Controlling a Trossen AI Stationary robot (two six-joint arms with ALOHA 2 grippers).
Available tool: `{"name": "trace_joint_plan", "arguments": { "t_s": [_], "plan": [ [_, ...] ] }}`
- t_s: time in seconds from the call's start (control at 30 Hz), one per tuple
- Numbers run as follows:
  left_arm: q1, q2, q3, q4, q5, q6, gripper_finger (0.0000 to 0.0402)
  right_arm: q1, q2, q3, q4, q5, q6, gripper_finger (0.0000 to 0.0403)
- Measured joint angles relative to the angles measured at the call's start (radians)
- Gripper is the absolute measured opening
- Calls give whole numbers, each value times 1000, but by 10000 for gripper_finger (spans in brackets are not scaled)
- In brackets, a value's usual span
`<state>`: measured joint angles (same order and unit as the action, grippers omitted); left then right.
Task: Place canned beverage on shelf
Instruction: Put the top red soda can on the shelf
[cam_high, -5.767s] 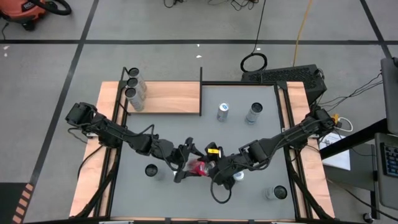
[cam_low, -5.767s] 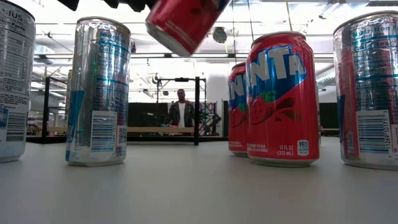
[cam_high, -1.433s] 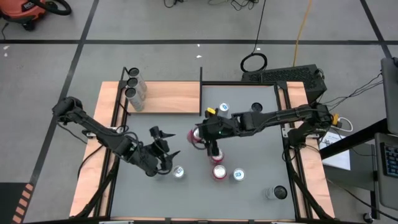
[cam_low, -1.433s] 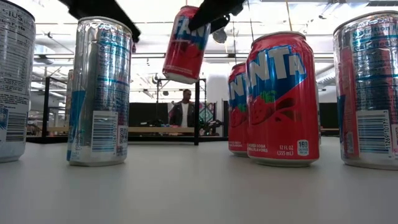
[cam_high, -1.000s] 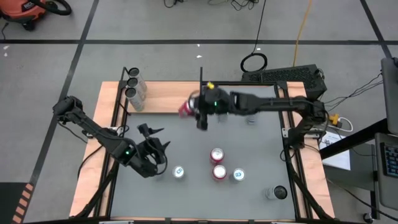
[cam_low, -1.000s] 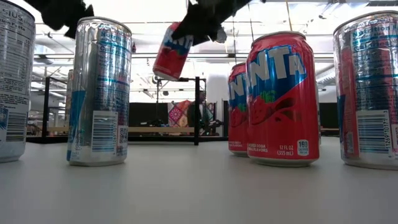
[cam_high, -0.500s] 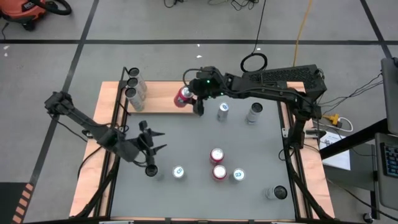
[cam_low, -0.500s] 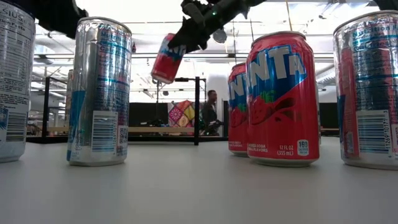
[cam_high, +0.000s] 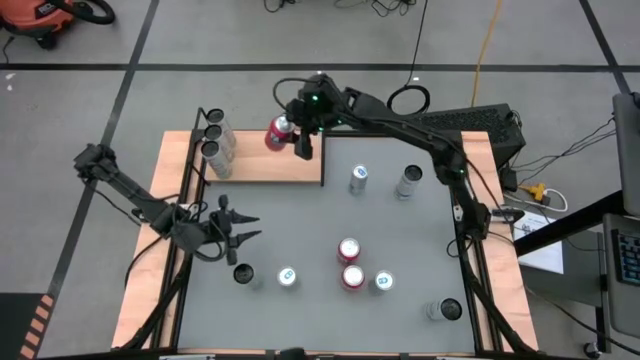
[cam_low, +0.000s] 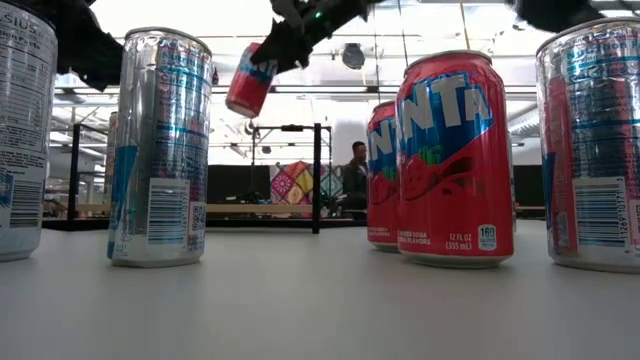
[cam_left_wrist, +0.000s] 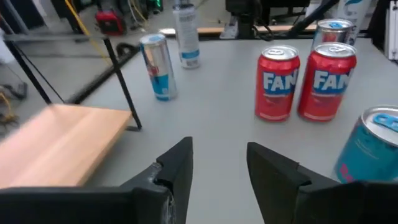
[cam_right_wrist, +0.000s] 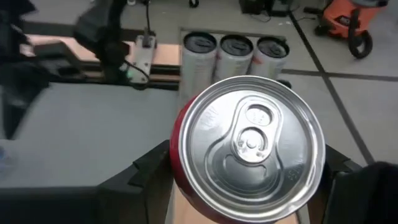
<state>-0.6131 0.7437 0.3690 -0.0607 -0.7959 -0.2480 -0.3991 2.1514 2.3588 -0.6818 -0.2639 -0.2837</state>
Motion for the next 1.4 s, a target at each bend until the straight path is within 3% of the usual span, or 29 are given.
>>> {"name": "trace_joint_plan", "arguments": {
  "t_s": [0.13,0.67,0.87,1.4],
  "plan": [
    [-20,-11,-38,58,-97,73,150,-35,20,-37,120,0,-14,212],
    [-23,-23,-103,201,-46,101,150,-55,66,-37,134,-28,-39,212],
    [-22,-24,-101,319,-96,151,150,-29,109,-37,158,-31,-11,212],
    [-24,-26,-102,302,-92,150,150,-47,217,-37,123,26,-32,217]
  ]
}}
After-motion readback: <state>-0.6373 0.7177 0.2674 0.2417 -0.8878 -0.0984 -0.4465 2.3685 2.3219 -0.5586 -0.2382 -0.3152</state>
